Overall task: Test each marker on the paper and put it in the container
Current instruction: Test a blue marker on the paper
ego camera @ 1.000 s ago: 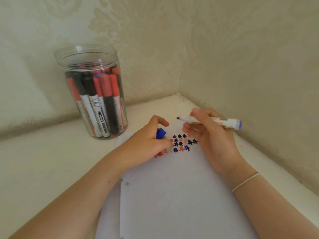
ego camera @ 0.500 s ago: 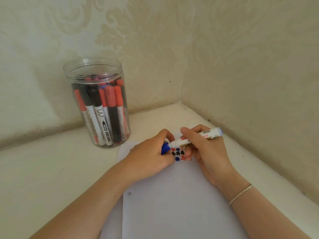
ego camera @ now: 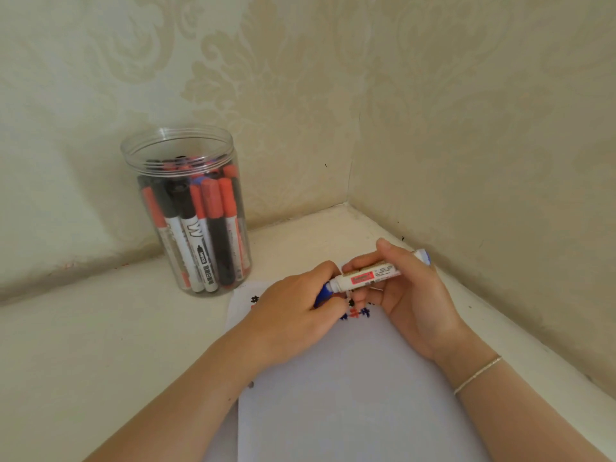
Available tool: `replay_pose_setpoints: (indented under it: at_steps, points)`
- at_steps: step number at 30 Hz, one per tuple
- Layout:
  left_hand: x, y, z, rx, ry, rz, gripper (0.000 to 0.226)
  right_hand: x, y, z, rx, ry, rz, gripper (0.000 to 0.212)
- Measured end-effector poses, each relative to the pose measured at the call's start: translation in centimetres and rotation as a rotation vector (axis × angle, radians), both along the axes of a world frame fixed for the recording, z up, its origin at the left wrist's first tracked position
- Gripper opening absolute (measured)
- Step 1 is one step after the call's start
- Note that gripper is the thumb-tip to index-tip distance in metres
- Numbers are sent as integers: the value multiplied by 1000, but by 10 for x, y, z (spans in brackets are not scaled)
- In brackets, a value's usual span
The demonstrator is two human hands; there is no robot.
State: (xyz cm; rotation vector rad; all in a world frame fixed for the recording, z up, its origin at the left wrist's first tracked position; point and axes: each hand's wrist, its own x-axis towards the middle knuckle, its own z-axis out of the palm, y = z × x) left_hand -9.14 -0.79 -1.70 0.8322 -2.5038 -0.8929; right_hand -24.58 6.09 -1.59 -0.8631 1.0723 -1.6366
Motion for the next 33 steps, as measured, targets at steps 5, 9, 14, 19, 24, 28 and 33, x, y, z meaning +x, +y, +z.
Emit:
replay_pose_setpoints:
  at_steps: [5,9,14,19,24,28,33]
  points:
    - [1,0,2,-133,-99,17,14,4,-1,1,-32,143,-23,18]
    - [2,-2,-1,-126,-78,34,15,3,-3,2,-29,148,13,13]
    - [4,-10,0,343,255,74,11,-7,0,5,23,204,-100,19]
    - [-2,-7,7,827,623,176,9,-5,-4,6,28,247,-227,17]
    - [-6,5,13,794,608,221,21,7,-6,5,53,307,-340,21]
    - [-1,5,14,757,651,239,24,18,-5,4,68,345,-372,27]
    - [2,3,11,711,688,252,26,28,-4,5,79,326,-365,34]
